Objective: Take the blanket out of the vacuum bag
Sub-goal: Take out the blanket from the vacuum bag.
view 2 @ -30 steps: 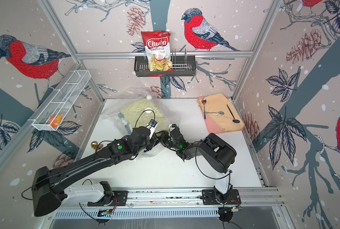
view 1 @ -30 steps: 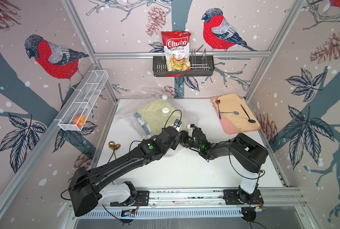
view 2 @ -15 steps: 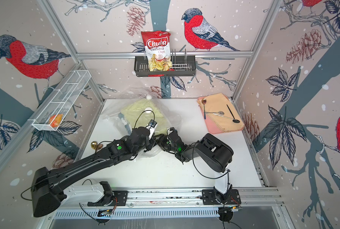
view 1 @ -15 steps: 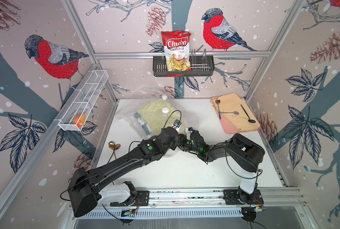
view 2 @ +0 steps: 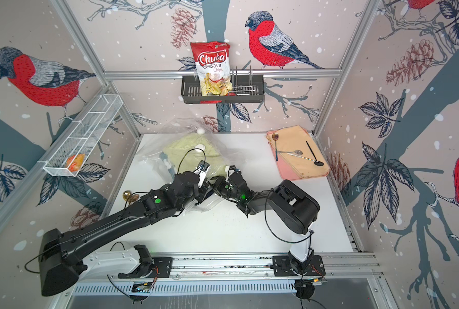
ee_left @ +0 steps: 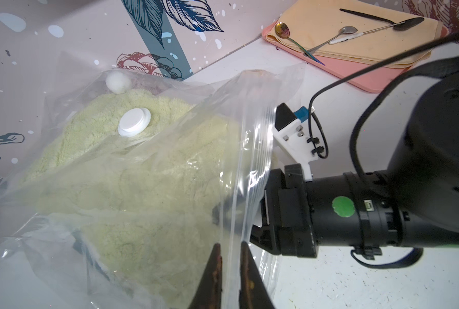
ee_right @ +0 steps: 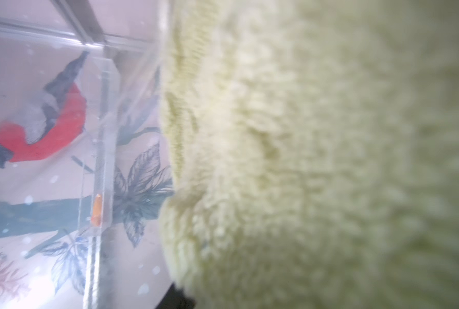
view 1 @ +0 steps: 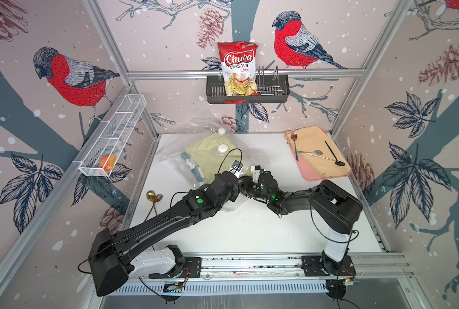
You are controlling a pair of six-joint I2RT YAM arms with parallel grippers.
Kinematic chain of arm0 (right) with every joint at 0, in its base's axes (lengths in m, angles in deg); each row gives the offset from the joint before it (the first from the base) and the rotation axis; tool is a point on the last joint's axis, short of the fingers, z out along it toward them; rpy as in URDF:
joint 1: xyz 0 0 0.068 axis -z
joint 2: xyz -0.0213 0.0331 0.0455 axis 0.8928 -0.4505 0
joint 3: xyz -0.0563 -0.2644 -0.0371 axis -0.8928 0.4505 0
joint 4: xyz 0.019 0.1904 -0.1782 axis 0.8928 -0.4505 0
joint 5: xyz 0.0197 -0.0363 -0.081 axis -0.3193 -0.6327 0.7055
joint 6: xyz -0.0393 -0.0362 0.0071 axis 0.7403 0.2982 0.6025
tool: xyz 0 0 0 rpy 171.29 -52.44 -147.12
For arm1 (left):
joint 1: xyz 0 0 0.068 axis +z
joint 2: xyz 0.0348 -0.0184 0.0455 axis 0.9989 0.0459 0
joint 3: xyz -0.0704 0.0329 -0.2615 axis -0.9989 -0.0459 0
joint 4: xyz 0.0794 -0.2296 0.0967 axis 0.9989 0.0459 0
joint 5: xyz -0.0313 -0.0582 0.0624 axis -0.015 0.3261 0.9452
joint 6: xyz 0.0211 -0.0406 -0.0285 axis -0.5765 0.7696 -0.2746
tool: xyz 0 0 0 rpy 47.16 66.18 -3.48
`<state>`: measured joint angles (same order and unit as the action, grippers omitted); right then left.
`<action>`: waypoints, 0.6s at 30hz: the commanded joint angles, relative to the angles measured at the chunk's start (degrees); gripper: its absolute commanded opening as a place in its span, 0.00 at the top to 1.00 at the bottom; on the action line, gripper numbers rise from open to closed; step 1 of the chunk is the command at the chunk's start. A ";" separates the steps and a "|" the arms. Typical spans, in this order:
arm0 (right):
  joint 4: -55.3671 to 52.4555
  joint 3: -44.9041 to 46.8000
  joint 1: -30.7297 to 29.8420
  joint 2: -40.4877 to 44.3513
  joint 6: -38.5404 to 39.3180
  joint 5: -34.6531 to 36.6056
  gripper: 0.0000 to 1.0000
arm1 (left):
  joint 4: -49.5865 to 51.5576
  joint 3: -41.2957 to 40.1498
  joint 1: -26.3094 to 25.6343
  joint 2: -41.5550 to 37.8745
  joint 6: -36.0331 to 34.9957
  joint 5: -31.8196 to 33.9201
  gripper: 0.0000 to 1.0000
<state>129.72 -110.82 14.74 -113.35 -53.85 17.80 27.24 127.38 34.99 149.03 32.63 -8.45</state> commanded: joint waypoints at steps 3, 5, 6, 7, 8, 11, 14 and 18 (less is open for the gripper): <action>1.25 0.52 -1.72 3.06 0.98 -2.02 0.66 | -2.28 0.03 0.03 -0.28 -0.43 1.44 0.86; 1.28 0.52 -2.33 3.63 0.65 -2.41 0.66 | -2.28 -0.05 0.00 -0.38 -0.43 1.74 0.86; 1.14 0.40 -2.58 3.78 0.71 -2.36 0.66 | -2.25 0.01 0.00 -0.44 -0.43 1.91 0.86; 0.78 0.20 -2.82 3.89 0.69 -2.25 0.66 | -2.29 -0.03 0.00 -0.52 -0.49 2.08 0.86; 0.51 0.13 -2.91 4.02 0.80 -1.98 0.66 | -2.27 -0.05 0.00 -0.59 -0.43 2.30 0.85; 0.70 -0.03 -2.74 4.31 0.65 -1.51 0.66 | -2.43 -0.14 0.00 -0.92 -0.43 2.67 0.85; -0.19 -0.21 -2.40 4.39 0.74 -0.88 0.58 | -2.53 -0.24 0.00 -1.08 -0.43 2.84 0.85; 0.49 1.14 -1.70 4.04 -0.13 -0.45 0.51 | -2.50 -0.25 0.00 -1.34 -0.42 2.74 0.85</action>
<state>128.83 -110.27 12.70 -109.40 -53.72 16.57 27.24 127.16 34.99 148.02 32.61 -6.61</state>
